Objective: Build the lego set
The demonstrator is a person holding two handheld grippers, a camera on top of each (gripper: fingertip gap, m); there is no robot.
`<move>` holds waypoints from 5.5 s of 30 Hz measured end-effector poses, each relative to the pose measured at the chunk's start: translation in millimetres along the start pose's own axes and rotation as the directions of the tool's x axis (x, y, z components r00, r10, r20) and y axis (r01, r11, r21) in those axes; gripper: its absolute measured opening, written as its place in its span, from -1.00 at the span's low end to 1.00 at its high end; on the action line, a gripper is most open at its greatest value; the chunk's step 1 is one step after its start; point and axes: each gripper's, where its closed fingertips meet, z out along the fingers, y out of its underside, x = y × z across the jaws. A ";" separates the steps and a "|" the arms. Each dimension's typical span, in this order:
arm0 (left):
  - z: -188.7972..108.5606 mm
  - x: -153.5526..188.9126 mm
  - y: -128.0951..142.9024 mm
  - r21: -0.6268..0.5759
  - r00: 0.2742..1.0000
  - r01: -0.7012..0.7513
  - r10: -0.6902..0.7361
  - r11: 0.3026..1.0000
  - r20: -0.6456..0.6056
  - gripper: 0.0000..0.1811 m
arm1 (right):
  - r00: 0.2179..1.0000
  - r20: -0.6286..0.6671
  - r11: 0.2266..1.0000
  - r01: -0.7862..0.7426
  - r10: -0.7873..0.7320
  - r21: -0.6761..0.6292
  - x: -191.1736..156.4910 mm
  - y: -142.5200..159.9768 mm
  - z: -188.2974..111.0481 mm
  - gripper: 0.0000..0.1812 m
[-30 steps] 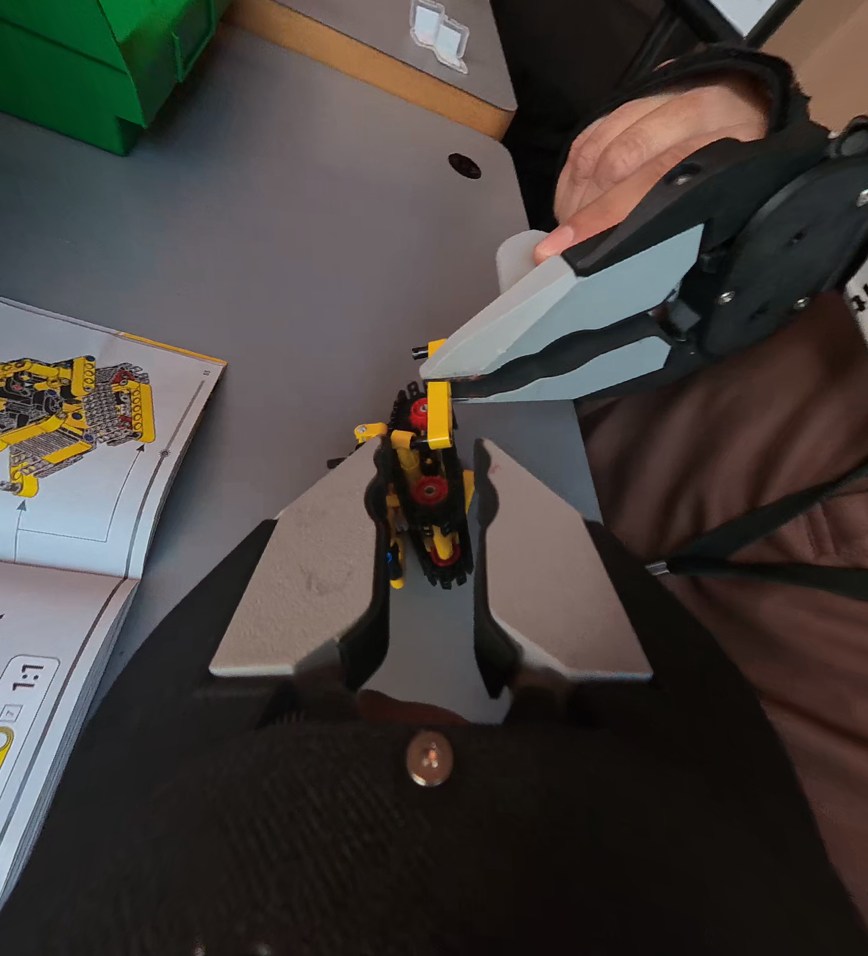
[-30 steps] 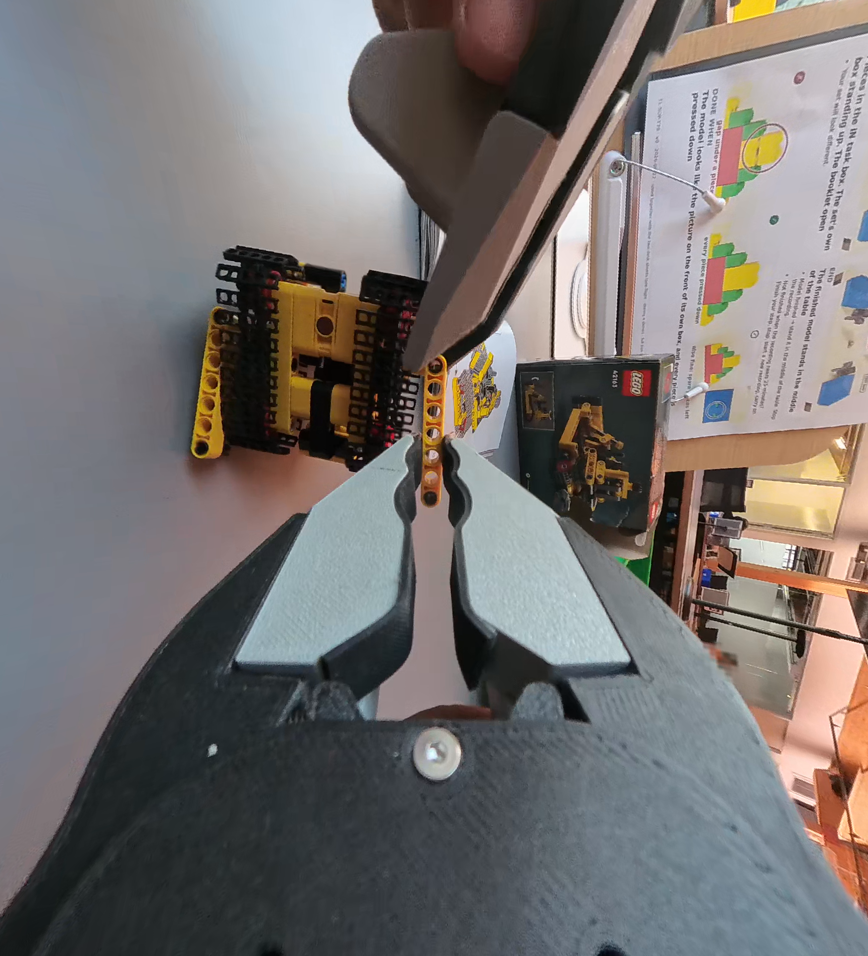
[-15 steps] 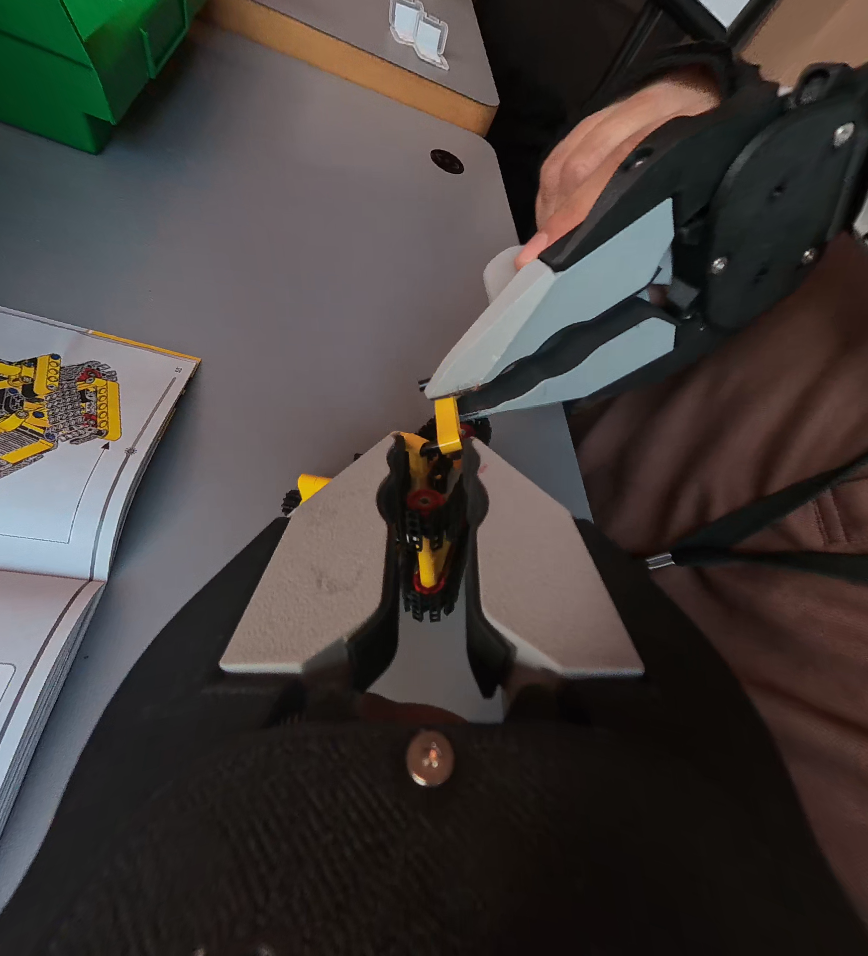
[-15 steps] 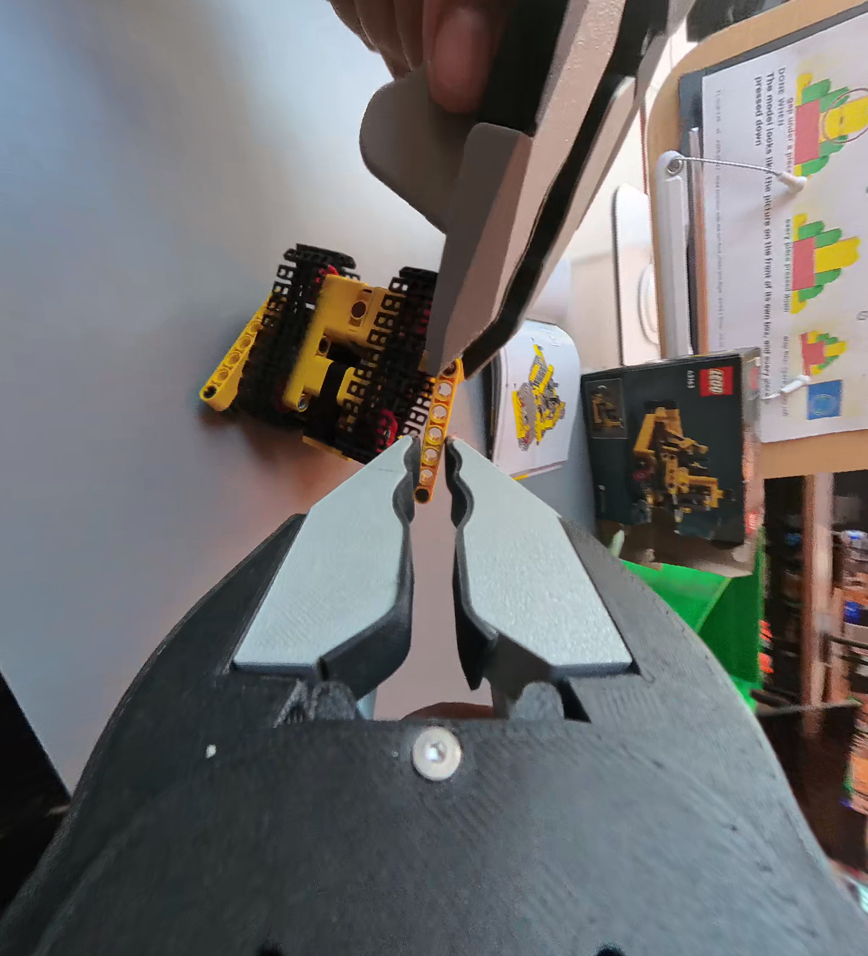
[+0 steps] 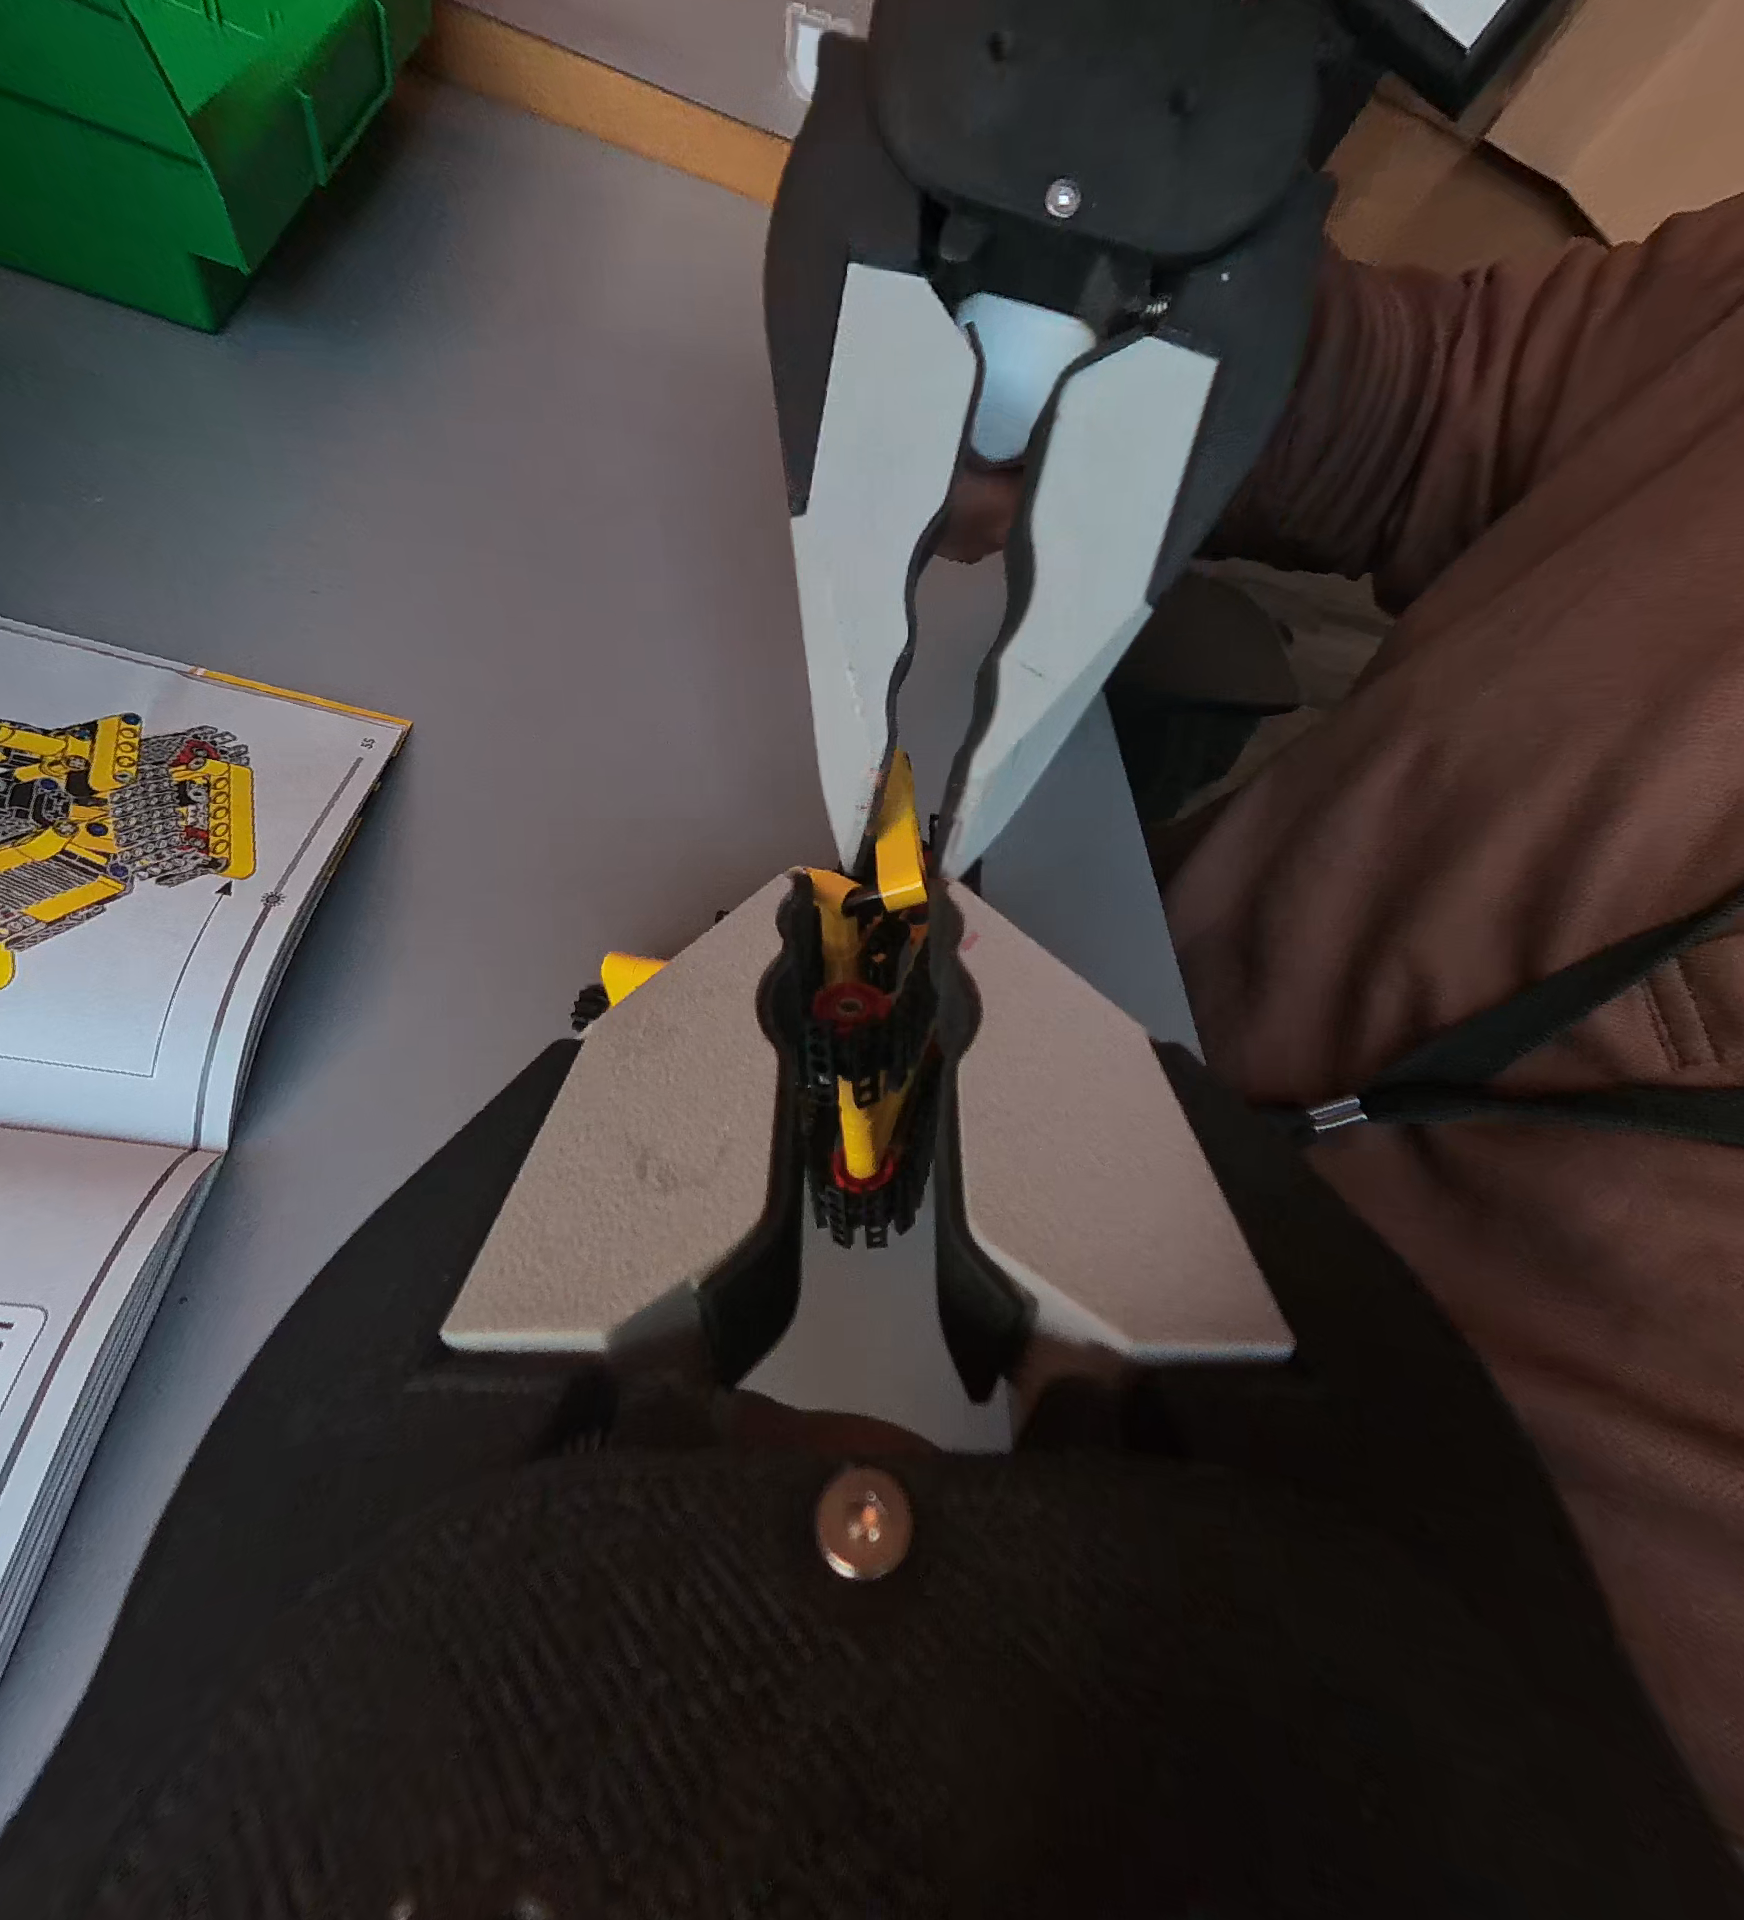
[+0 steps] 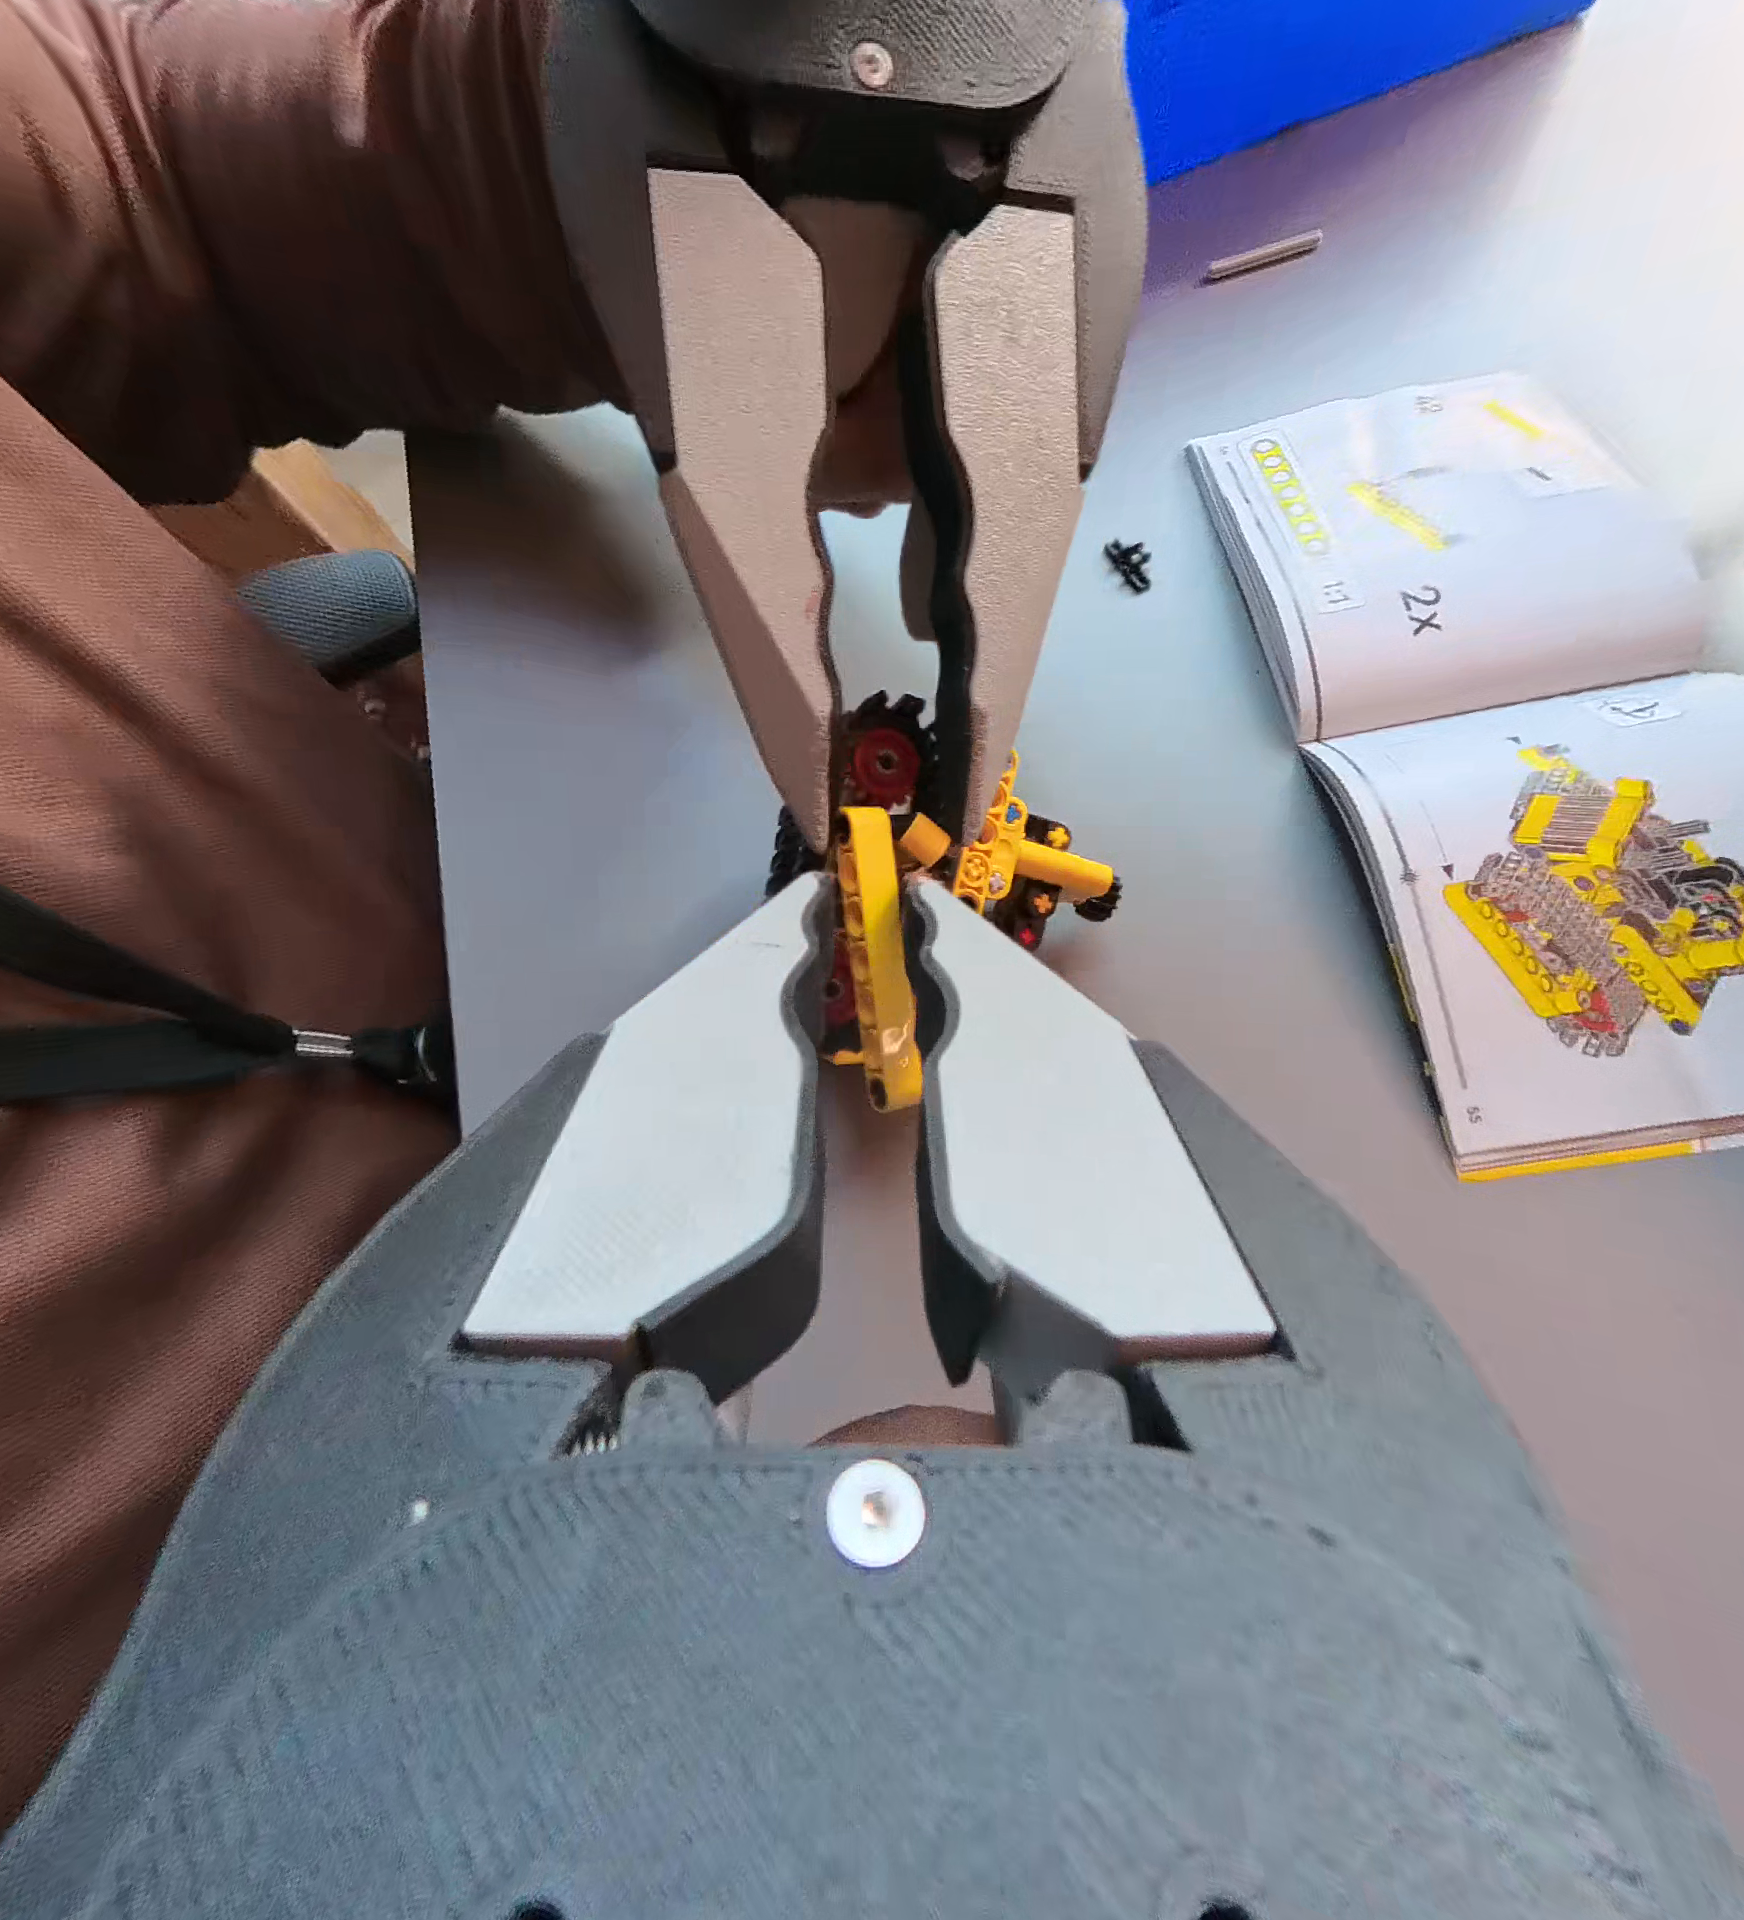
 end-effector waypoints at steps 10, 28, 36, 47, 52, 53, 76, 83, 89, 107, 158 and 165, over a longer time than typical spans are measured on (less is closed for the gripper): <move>-18.1 -4.1 3.3 0.002 0.957 -0.098 0.094 0.995 0.274 -0.79 | 0.949 -0.134 0.958 0.277 -0.285 -0.079 4.3 -13.1 10.7 -0.91; -49.1 3.6 4.9 0.053 0.967 -0.053 0.038 0.997 0.253 -0.47 | 0.920 -0.212 0.942 0.334 -0.331 -0.023 -15.4 -24.4 -3.2 -0.91; -24.2 -4.3 27.5 -0.078 0.980 -0.038 0.052 0.996 0.190 -0.68 | 0.981 -0.185 0.991 0.076 -0.054 0.114 -7.1 -6.4 -12.0 -0.92; -24.6 -2.4 29.6 0.232 0.748 0.088 -0.218 0.969 0.626 -0.72 | 0.981 -0.148 0.987 0.140 -0.128 0.078 -12.2 -12.3 -2.3 -0.92; -16.4 25.5 19.9 0.252 0.725 0.017 -0.185 0.968 0.664 -0.59 | 0.965 -0.112 0.970 0.242 -0.238 0.020 -20.3 -11.4 3.8 -0.92; -20.2 29.7 15.9 0.248 0.740 0.009 -0.173 0.969 0.650 -0.52 | 0.962 -0.110 0.968 0.252 -0.250 0.007 -20.5 -10.2 3.2 -0.92; -12.7 23.8 9.8 0.002 0.978 0.075 -0.073 0.997 -0.198 -0.54 | 0.980 -0.037 0.973 0.188 -0.194 -0.136 -22.9 -2.6 0.3 -0.92; -5.4 27.3 11.3 -0.006 0.979 0.063 -0.063 0.998 -0.193 -0.60 | 0.974 -0.034 0.960 0.215 -0.224 -0.178 -20.7 0.7 1.2 -0.92; -3.6 26.5 10.8 0.000 0.985 0.065 -0.065 0.998 -0.160 -0.64 | 0.959 -0.025 0.934 0.269 -0.283 -0.234 -20.7 1.4 0.8 -0.92; -0.4 23.3 10.4 -0.008 0.996 0.073 -0.074 0.997 -0.050 -0.71 | 0.964 0.039 0.905 0.259 -0.261 -0.337 -20.3 4.1 0.0 -0.92; 2.4 16.2 1.0 0.056 0.992 0.024 -0.031 0.998 0.123 -0.77 | 0.953 0.089 0.839 0.297 -0.290 -0.456 -14.4 8.2 -6.6 -0.92; 2.5 14.1 -0.1 0.058 0.989 0.000 -0.008 0.998 0.147 -0.77 | 0.950 0.101 0.834 0.309 -0.297 -0.457 -12.3 7.8 -7.2 -0.93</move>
